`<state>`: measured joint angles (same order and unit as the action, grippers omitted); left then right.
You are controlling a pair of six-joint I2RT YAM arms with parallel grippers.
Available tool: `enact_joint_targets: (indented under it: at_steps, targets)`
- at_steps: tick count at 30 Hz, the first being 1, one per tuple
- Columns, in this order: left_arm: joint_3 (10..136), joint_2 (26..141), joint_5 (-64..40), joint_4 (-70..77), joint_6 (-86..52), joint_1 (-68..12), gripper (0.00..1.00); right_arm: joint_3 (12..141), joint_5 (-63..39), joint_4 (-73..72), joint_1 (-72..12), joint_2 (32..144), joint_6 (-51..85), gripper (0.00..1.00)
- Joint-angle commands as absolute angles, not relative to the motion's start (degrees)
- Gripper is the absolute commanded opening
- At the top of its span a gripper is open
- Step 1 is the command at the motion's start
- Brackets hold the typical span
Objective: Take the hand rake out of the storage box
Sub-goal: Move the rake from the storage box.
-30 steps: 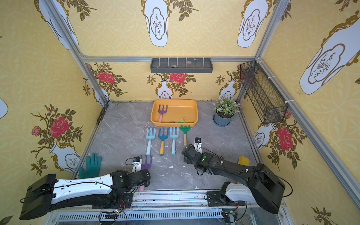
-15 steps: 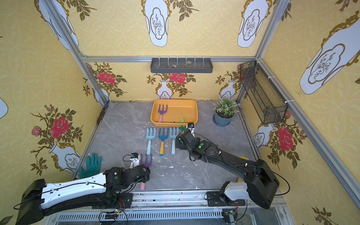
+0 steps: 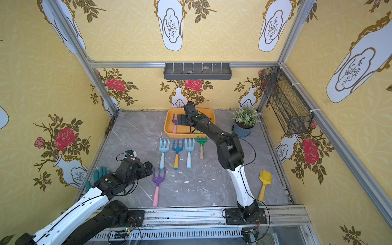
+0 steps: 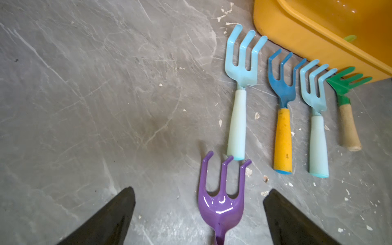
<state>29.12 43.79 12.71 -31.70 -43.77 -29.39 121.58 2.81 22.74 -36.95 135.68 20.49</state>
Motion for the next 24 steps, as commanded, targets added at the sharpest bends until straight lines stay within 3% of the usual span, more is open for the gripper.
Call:
enact_joint_targets:
  at_steps: [1,8,16,20,24]
  targets:
    - [28.2,45.3,5.4,-26.2,-36.9,-25.9,1.0,132.8,-2.8,26.9,-37.1,144.3,15.3,0.93]
    - [27.3,46.0,5.4,-24.5,-35.5,-25.5,1.0,133.6,-5.1,18.1,-38.0,150.7,6.9,0.93]
    - [26.7,45.4,5.2,-24.3,-35.5,-25.5,1.0,136.3,-1.6,18.1,-39.7,154.7,0.8,0.92]
    - [26.7,44.8,6.1,-25.0,-36.0,-25.5,1.0,139.5,0.6,24.3,-39.2,156.4,-2.3,0.87]
    - [26.6,43.3,7.2,-25.8,-36.4,-25.5,1.0,137.9,1.3,27.6,-37.0,154.9,-2.2,0.7]
